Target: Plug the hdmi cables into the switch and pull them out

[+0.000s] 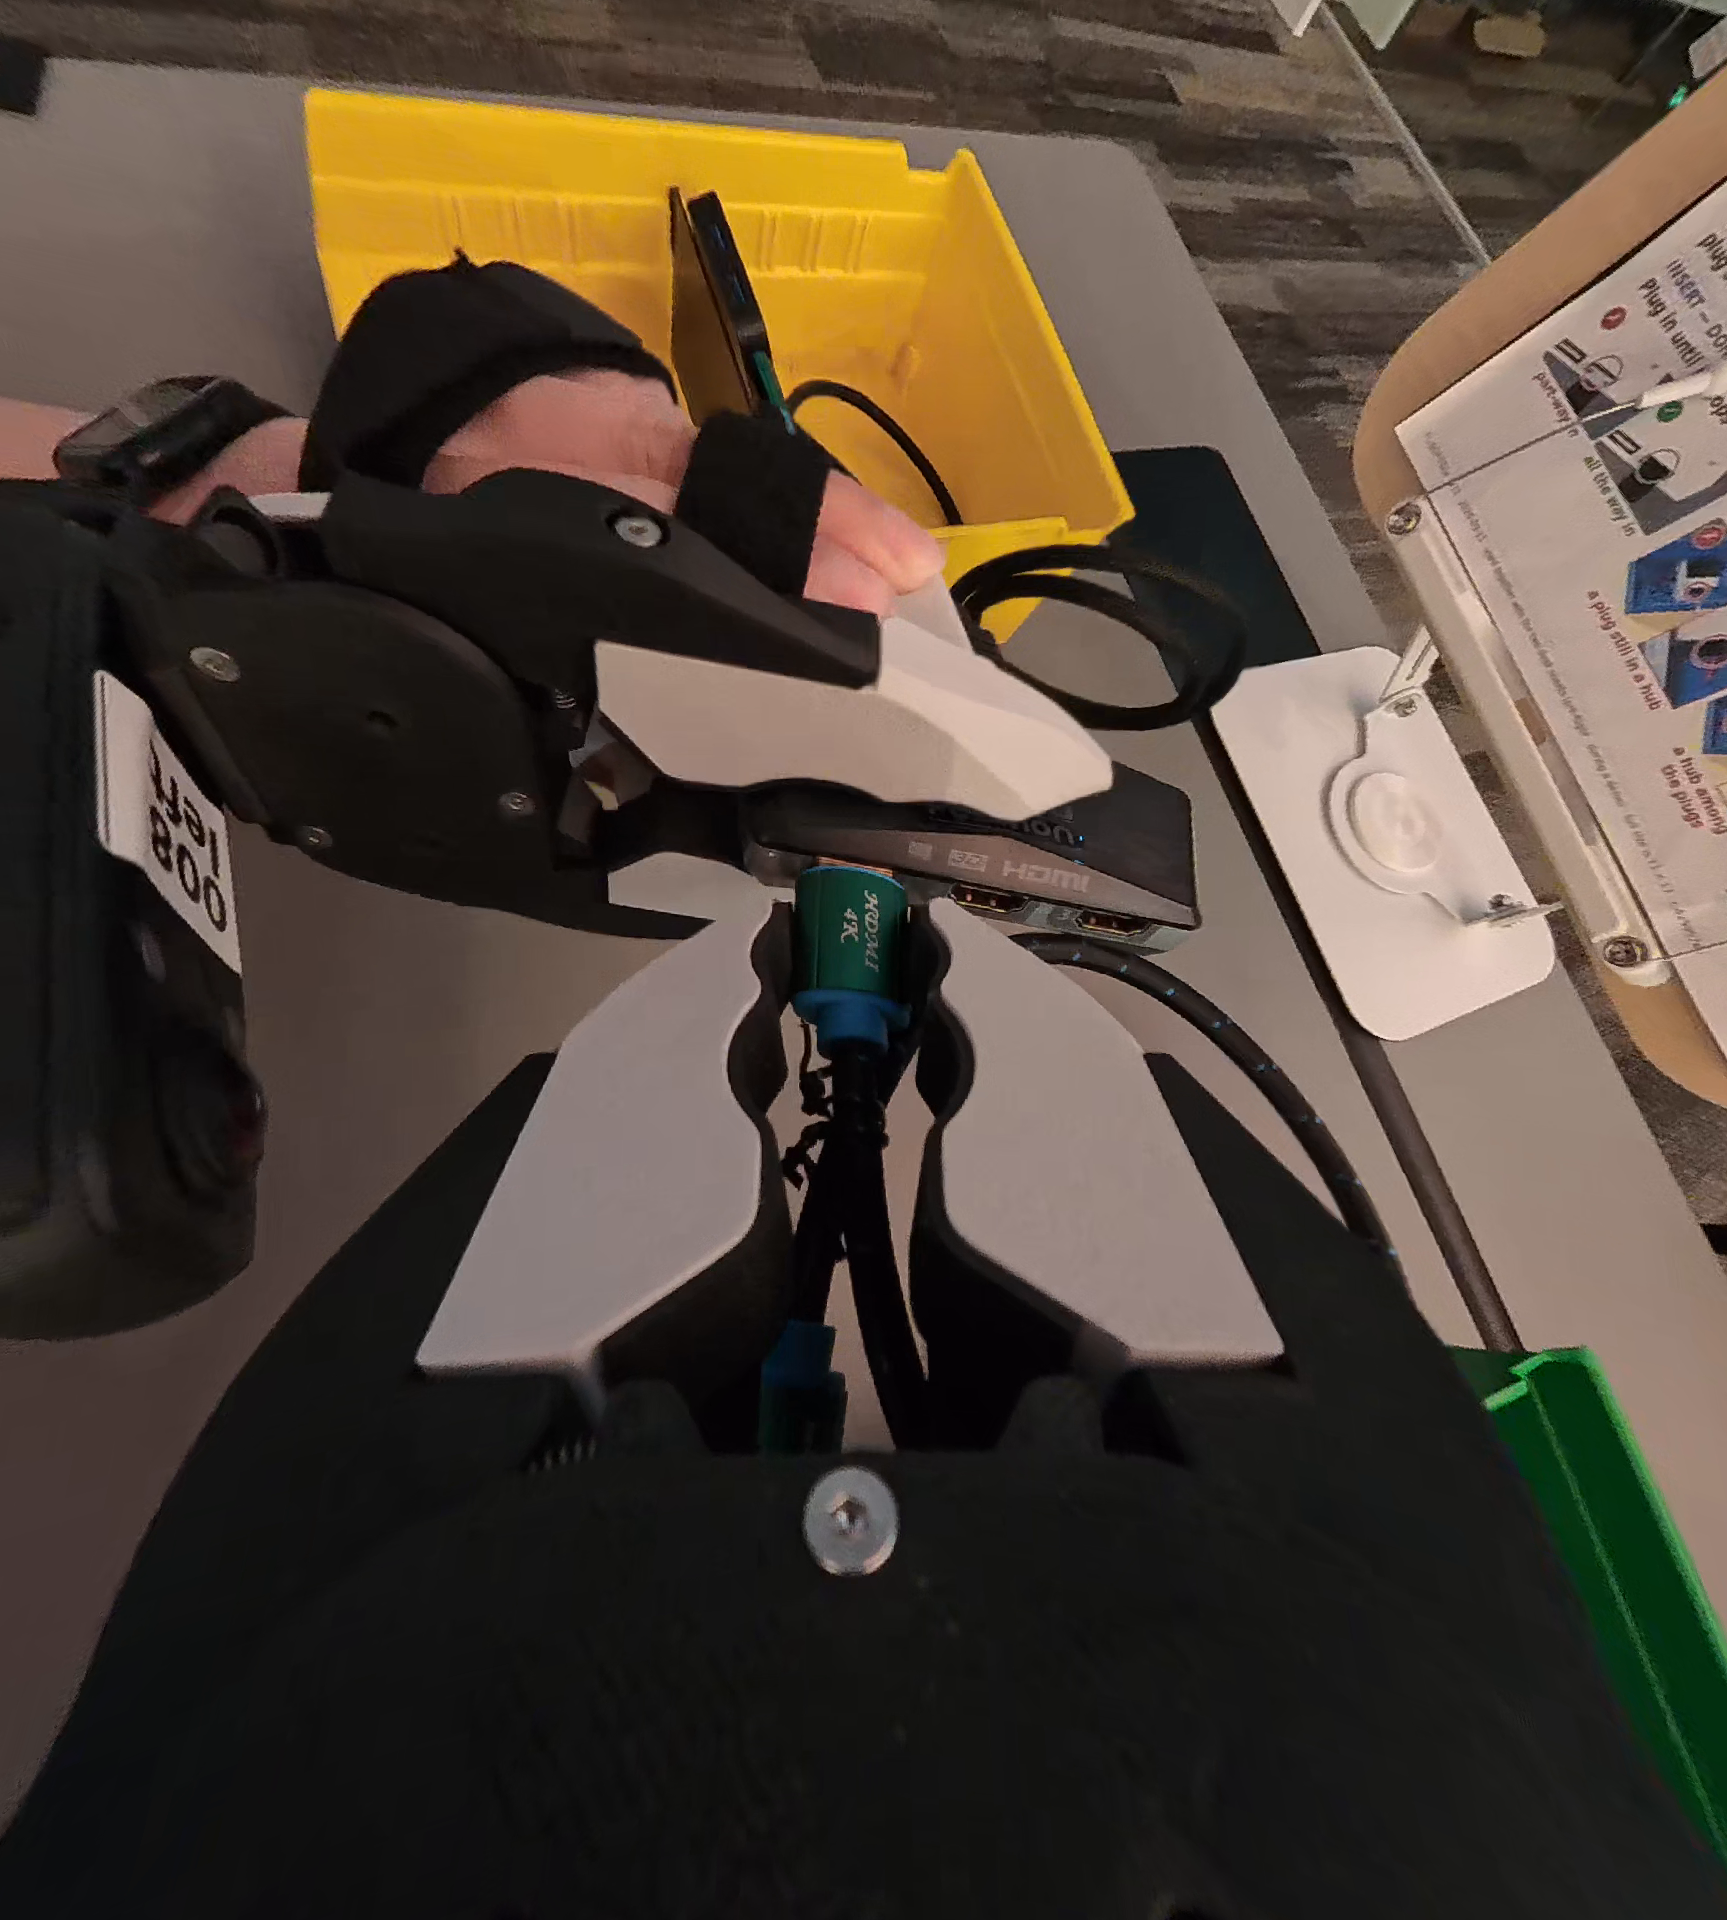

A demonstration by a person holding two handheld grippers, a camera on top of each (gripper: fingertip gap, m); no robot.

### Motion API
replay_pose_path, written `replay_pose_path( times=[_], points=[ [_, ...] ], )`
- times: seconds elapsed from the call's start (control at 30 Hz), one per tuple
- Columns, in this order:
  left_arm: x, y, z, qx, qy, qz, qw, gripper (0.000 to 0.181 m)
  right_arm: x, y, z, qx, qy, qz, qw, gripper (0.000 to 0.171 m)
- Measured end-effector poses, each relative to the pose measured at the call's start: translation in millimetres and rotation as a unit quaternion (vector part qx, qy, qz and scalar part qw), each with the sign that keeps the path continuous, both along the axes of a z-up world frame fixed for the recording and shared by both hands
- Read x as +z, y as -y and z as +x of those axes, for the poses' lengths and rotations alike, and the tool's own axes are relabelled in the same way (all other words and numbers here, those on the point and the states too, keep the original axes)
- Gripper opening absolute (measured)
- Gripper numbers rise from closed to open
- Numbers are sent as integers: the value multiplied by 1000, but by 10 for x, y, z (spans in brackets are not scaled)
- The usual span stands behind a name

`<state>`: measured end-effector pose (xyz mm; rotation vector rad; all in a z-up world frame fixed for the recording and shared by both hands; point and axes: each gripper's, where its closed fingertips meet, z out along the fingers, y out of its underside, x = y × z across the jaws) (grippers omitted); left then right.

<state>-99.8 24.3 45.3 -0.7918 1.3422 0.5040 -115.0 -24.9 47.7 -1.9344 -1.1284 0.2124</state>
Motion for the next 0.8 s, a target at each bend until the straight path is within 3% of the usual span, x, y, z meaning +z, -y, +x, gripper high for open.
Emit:
replay_pose_path(
  times=[0.47,0.8],
  points=[
    [-55,22,32,-17,-22,12,1000,24,-83,43,33,24,-16,-46,999,25],
    [75,-93,-95,13,13,-13,1000,25,66,-90,-54,-32,-30,25,999,24]
  ],
)
